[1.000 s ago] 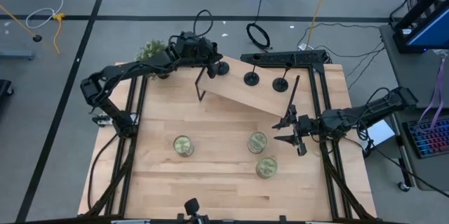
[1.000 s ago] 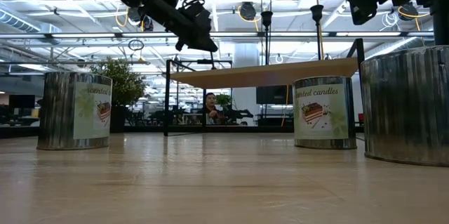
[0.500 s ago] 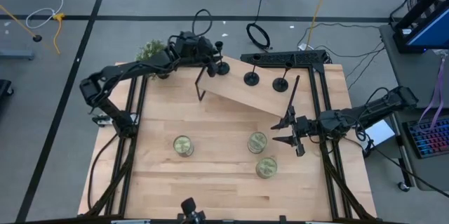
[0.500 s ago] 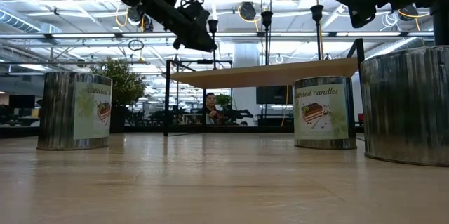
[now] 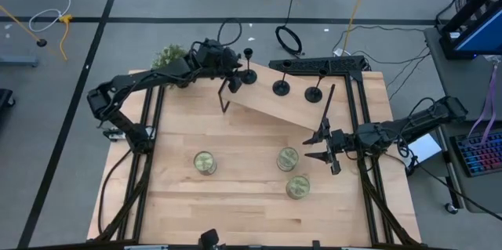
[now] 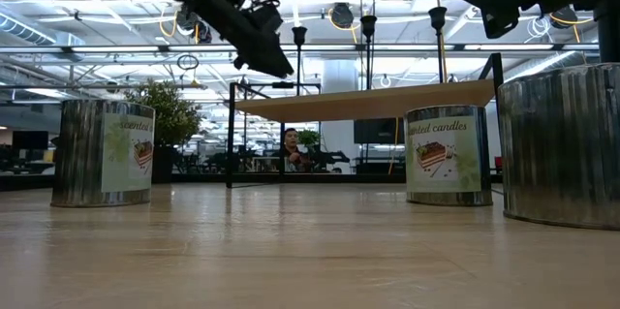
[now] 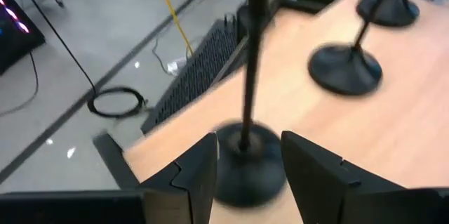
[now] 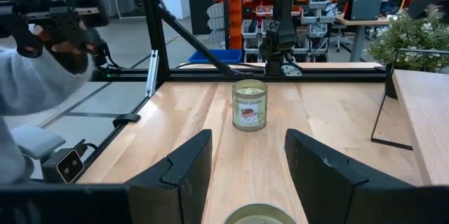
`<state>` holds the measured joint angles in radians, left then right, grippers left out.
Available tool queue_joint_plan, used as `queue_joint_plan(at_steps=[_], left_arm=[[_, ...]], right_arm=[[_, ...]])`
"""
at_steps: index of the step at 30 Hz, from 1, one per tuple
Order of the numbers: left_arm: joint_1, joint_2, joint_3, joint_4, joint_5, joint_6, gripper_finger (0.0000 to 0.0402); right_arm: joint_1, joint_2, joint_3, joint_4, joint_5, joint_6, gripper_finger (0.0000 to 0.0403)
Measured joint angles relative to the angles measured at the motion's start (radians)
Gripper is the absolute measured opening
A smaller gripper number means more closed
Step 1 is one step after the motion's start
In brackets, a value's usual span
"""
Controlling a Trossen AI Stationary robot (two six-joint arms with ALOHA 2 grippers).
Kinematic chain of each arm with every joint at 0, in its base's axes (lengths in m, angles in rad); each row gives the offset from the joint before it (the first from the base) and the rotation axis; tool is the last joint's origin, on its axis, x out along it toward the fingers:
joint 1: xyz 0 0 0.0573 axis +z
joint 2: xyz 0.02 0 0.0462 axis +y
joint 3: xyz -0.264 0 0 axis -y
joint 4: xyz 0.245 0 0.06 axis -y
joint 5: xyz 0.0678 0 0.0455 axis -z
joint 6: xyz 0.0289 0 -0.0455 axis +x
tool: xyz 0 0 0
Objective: Pick & Place candle stick holders
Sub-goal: Put the left silver scented candle on the shelf
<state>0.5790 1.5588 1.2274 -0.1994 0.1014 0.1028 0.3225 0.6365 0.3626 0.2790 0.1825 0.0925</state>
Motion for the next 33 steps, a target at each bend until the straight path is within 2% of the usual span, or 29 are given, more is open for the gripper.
queue_joint_plan(at_steps=[3, 9, 15, 19, 27, 29, 33], left_arm=[[-0.018, -0.046, 0.001, -0.069, -0.001, -0.003, 0.0166], [-0.100, -0.176, 0.001, -0.382, 0.000, -0.062, 0.0166], [-0.279, -0.235, 0.001, -0.731, 0.002, -0.269, 0.0166], [-0.427, -0.236, 0.000, -0.878, -0.018, -0.382, 0.0166], [-0.704, -0.236, -0.050, -0.873, -0.155, -0.665, 0.0166], [-0.762, -0.236, -0.077, -0.828, -0.161, -0.689, 0.0166], [-0.858, -0.236, -0.163, -0.637, -0.129, -0.718, 0.0166]], right_arm=[[0.000, 0.000, 0.000, 0.000, 0.000, 0.000, 0.0173], [0.000, 0.000, 0.000, 0.000, 0.000, 0.016, 0.0173], [0.000, 0.000, 0.000, -0.007, 0.000, 0.016, 0.0173], [0.000, 0.000, 0.000, -0.016, -0.001, 0.016, 0.0173], [0.000, 0.000, 0.000, -0.023, -0.004, 0.016, 0.0173], [0.000, 0.000, 0.000, -0.023, -0.004, 0.015, 0.0173], [0.000, 0.000, 0.000, -0.023, -0.004, 0.016, 0.0173]])
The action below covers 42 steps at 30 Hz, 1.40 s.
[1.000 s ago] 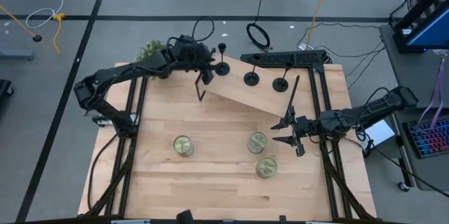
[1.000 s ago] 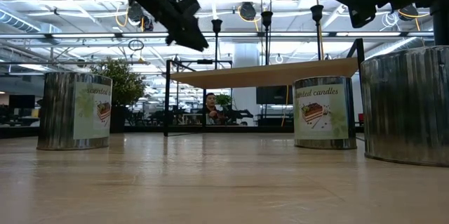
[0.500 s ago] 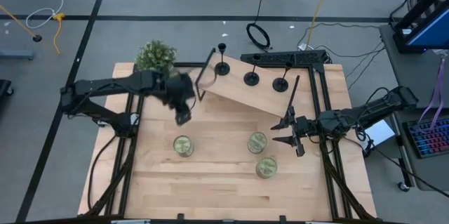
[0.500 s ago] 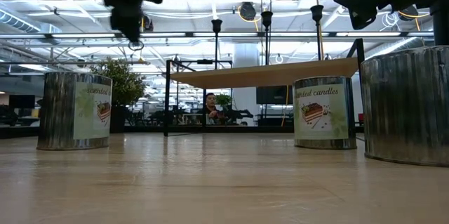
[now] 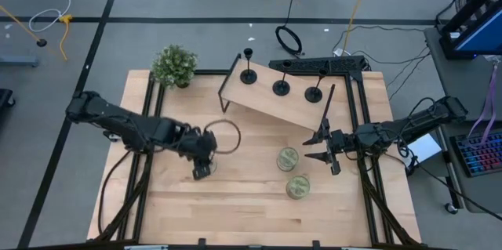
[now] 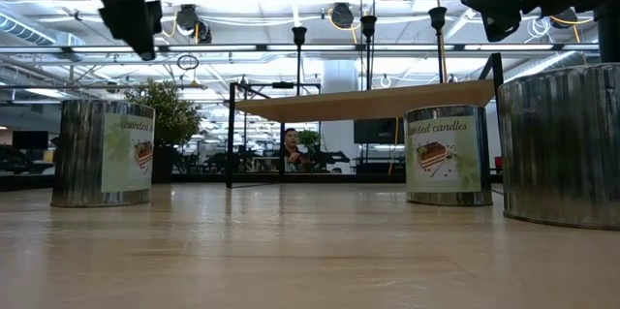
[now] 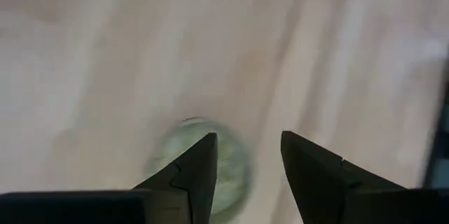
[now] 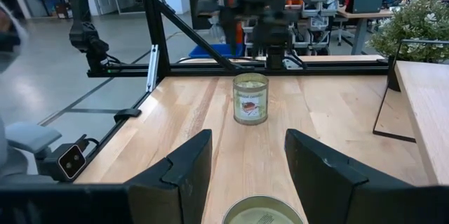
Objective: Pick & Place candle stick holders
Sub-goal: Put the left silver scented candle on the shelf
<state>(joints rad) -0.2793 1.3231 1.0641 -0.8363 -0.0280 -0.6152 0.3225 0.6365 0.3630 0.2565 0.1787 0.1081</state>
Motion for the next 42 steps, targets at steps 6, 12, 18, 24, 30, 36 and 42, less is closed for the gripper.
queue_joint_plan(at_steps=[6, 12, 18, 24, 30, 36, 42], left_arm=[[-0.081, 0.000, -0.112, 0.103, 0.016, -0.083, 0.0165], [-0.086, 0.000, -0.183, 0.116, -0.045, -0.100, 0.0165], [-0.086, 0.000, -0.237, 0.186, -0.024, -0.017, 0.0165], [-0.086, 0.000, -0.239, 0.190, -0.022, 0.051, 0.0148], [-0.086, 0.000, -0.239, 0.194, 0.011, 0.084, 0.0065], [-0.086, 0.000, -0.239, 0.195, 0.035, 0.085, 0.0012], [-0.086, 0.002, -0.240, 0.302, 0.028, 0.210, 0.0007]], right_arm=[[0.000, 0.000, 0.000, 0.000, 0.000, 0.000, 0.0173], [0.000, 0.000, 0.000, 0.000, 0.000, 0.000, 0.0173], [0.000, 0.000, 0.000, 0.000, 0.000, -0.001, 0.0173], [0.000, 0.000, 0.000, 0.000, 0.000, -0.001, 0.0173], [0.000, 0.000, 0.000, 0.000, 0.000, -0.001, 0.0173], [0.000, 0.000, 0.000, 0.000, 0.000, -0.001, 0.0173], [0.000, 0.000, 0.000, 0.000, 0.000, -0.001, 0.0173]])
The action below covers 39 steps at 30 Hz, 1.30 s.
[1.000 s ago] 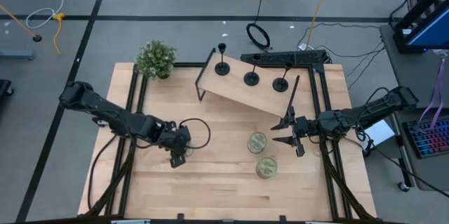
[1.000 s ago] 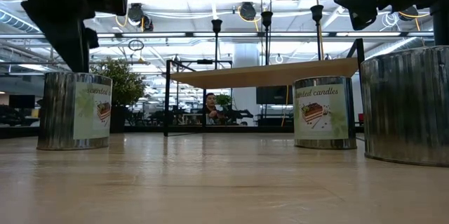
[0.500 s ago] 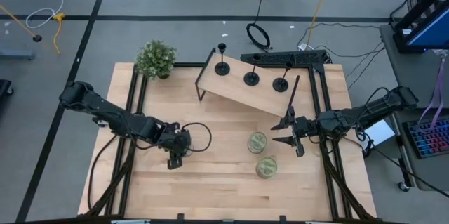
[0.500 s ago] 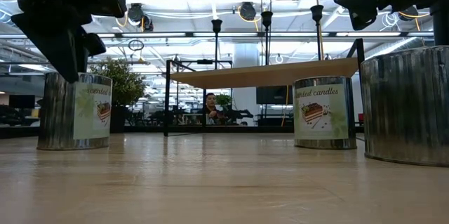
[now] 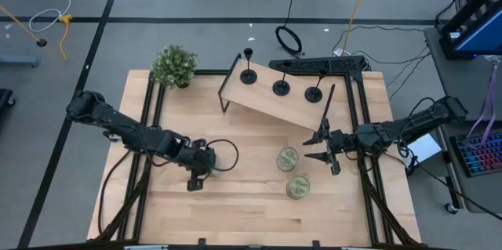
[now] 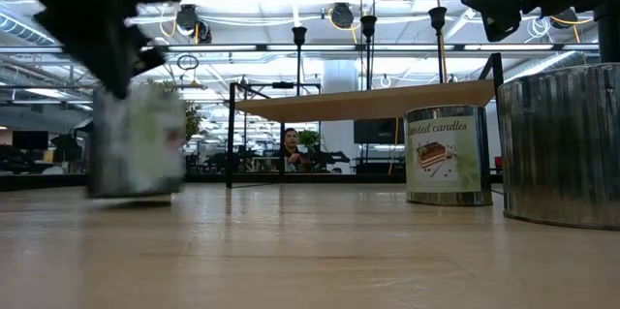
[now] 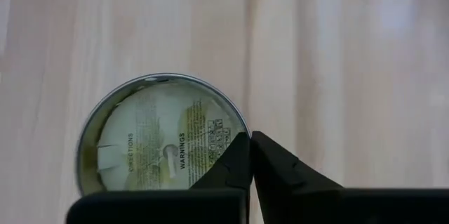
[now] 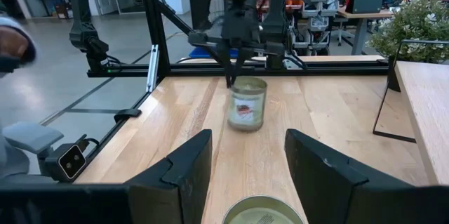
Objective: Pick & Place candle stick holders
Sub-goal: Put the left silver scented candle on the shelf
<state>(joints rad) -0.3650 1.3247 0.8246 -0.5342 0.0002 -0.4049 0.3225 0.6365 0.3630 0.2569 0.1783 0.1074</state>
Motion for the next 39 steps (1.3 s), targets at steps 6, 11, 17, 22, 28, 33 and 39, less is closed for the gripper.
queue_joint_plan(at_steps=[6, 11, 17, 22, 28, 33, 39], left_arm=[[0.002, 0.000, 0.053, 0.092, 0.003, 0.104, 0.0006], [0.016, 0.000, 0.149, 0.076, 0.003, 0.168, 0.0006], [0.064, 0.000, 0.309, 0.029, -0.068, 0.347, 0.0005], [0.172, -0.001, 0.428, -0.018, -0.094, 0.450, 0.0005], [0.387, 0.000, 0.497, -0.045, -0.109, 0.465, 0.0004], [0.540, 0.000, 0.508, -0.046, -0.103, 0.444, 0.0003], [0.621, 0.000, 0.509, -0.106, -0.105, 0.463, 0.0003]], right_arm=[[0.000, 0.000, 0.000, 0.000, 0.000, 0.000, 0.0173], [0.000, 0.000, 0.000, 0.000, 0.000, 0.000, 0.0173], [0.000, 0.000, 0.000, 0.000, 0.000, 0.000, 0.0173], [0.000, 0.000, 0.000, 0.004, 0.002, -0.024, 0.0173], [0.000, 0.000, 0.000, 0.008, 0.002, -0.025, 0.0173], [0.000, 0.000, 0.000, 0.008, 0.003, -0.023, 0.0173], [0.000, 0.000, 0.000, 0.008, 0.003, -0.023, 0.0173]])
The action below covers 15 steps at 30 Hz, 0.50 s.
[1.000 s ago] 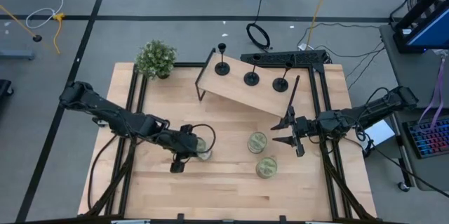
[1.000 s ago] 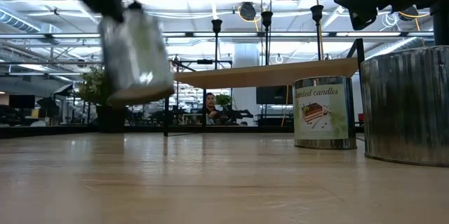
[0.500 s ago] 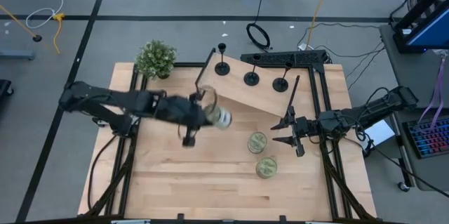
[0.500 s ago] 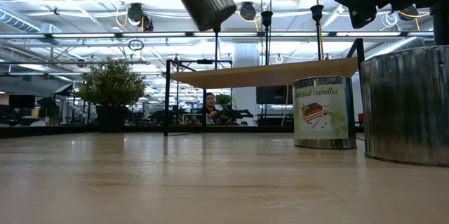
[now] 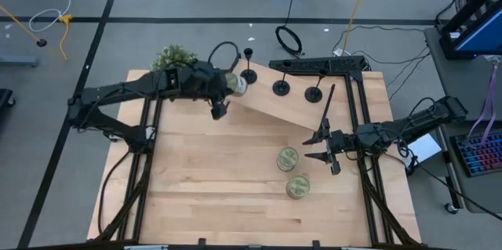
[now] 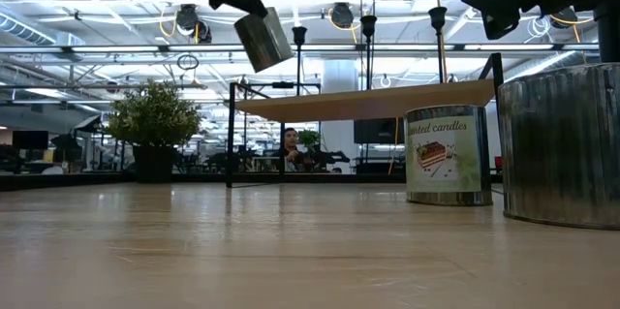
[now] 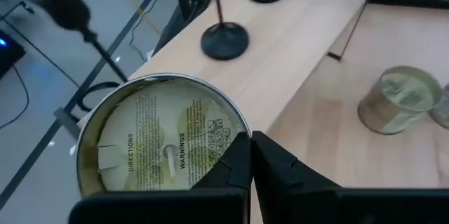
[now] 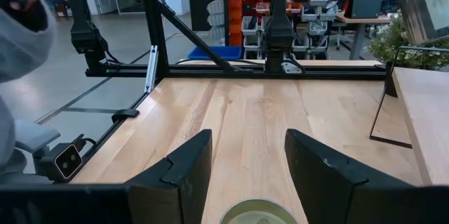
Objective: Pick & Place candle stick holders
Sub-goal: Put the left silver scented candle on the shelf
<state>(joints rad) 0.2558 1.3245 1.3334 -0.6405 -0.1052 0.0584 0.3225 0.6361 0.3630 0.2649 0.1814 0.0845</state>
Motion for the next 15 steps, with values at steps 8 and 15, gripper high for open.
queue_joint_plan(at_steps=[8, 15], left_arm=[[0.018, 0.105, 0.000, -0.040, 0.013, -0.044, 0.0003], [0.026, 0.160, 0.083, -0.077, 0.011, -0.064, 0.0003]], right_arm=[[0.000, 0.000, 0.000, 0.000, 0.000, 0.000, 0.0173], [0.000, 0.000, 0.000, 0.007, 0.000, 0.000, 0.0173]])
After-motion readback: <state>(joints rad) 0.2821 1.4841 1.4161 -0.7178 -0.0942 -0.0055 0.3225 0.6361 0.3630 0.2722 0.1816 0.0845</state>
